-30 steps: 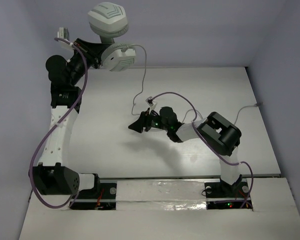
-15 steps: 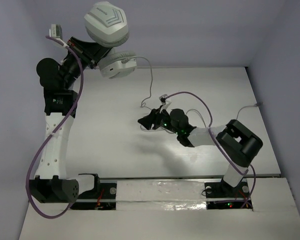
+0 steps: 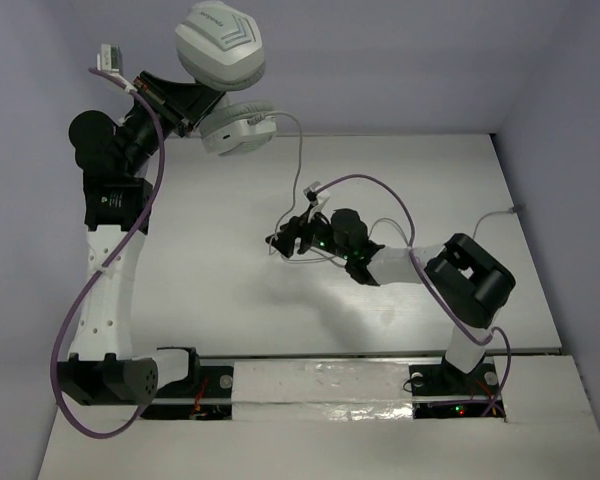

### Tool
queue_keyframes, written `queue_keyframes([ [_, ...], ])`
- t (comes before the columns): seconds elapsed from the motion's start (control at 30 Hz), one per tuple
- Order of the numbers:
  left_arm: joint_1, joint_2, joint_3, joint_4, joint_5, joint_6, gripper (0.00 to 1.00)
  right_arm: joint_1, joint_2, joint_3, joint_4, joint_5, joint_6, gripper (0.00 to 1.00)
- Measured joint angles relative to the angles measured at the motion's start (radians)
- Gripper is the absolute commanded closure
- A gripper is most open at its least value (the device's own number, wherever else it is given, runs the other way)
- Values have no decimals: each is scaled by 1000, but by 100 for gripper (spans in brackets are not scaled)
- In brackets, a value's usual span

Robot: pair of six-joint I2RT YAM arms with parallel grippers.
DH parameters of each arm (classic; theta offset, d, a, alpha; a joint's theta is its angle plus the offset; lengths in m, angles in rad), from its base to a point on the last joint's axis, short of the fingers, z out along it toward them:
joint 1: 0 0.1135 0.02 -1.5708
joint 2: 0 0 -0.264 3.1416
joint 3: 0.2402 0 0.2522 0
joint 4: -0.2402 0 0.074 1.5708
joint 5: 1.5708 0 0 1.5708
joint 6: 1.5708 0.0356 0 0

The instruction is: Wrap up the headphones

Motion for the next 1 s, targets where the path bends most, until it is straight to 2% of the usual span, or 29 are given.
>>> queue_keyframes([
  [0.03, 0, 0, 10, -3, 0, 3, 100, 0, 0, -11, 14, -31, 2, 31],
  [0.07, 0, 0, 17, -3, 0, 5, 100, 0, 4, -22, 29, -62, 8, 43],
  [0.13, -5, 0, 27, -2, 0, 6, 100, 0, 27, -28, 57, -116, 15, 47],
  [0.2, -8, 0, 31, -2, 3, 6, 100, 0, 55, -31, 62, -138, 23, 41],
  [0.27, -12, 1, 35, -10, 3, 11, 100, 1, 62, -53, 62, -124, 23, 39],
  [0.63, -19, 2, 58, -23, 2, 24, 100, -1, -130, -173, 17, 219, 28, 43],
  [0.83, -27, 2, 59, -23, 0, 30, 100, 0, -161, -180, 8, 136, -39, 40],
  [1.0, -31, 3, 59, -24, -2, 33, 100, 8, -154, -177, -15, 46, -84, 30],
])
